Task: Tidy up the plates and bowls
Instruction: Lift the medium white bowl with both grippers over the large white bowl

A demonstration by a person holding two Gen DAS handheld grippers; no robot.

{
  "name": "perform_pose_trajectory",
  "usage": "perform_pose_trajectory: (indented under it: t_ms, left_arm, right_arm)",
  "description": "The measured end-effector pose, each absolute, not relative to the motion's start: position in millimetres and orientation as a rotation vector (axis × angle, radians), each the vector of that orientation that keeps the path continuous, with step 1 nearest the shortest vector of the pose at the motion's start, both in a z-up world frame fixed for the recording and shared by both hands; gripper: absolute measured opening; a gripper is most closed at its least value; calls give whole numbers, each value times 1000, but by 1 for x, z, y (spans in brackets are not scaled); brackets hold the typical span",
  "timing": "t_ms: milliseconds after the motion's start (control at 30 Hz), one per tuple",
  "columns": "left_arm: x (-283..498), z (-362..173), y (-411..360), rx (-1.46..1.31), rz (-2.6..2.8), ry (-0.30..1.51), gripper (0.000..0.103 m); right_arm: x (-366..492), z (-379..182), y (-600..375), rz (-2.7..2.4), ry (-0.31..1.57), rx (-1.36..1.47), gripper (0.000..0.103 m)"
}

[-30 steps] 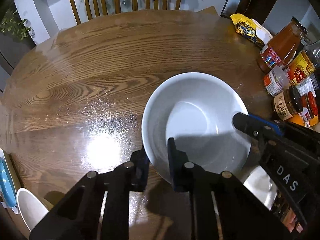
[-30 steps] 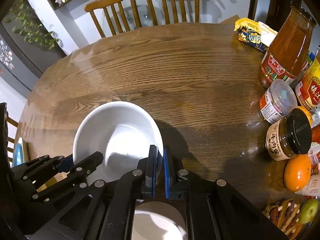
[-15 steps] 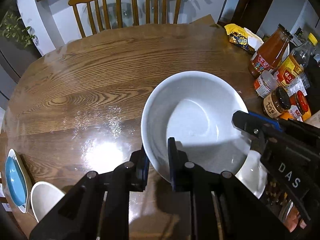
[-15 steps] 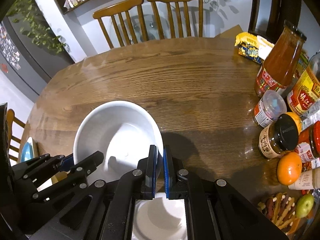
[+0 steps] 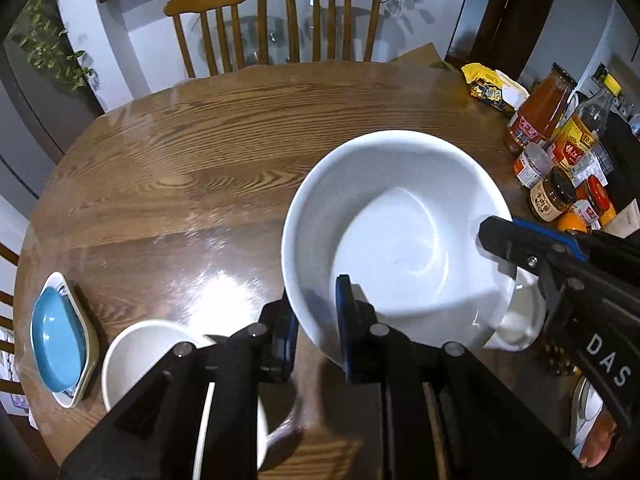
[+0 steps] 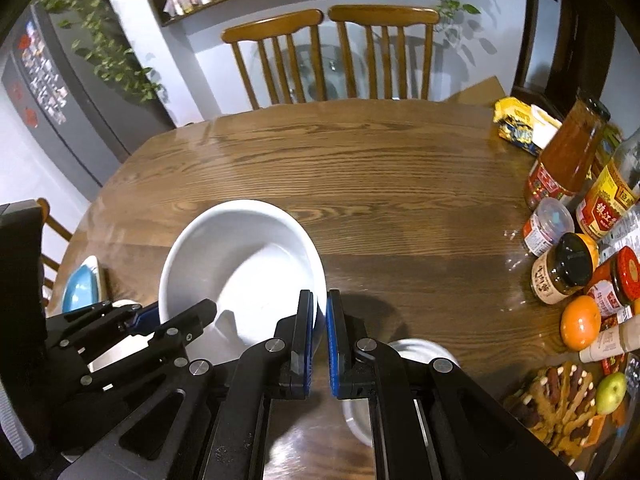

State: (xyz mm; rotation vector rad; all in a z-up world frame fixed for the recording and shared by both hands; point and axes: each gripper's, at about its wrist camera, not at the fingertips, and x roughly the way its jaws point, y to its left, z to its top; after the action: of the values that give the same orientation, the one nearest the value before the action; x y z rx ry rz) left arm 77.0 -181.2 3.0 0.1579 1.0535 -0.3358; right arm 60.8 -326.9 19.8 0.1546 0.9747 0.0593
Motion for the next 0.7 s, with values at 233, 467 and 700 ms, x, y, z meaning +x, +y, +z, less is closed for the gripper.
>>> perform_pose_trajectory:
  t_ms: [233,467,700]
  left_arm:
    - [65,7,-142,149,-312,1045,16]
    - [59,7,-101,141,-278,1050,16]
    - [56,1,-69,134,-252,1065,16]
  right_arm:
    - [50,23,-290,94,971,144,7]
    - [47,19,-250,131,981,129,7]
    - [49,14,-218,160,995,119,7]
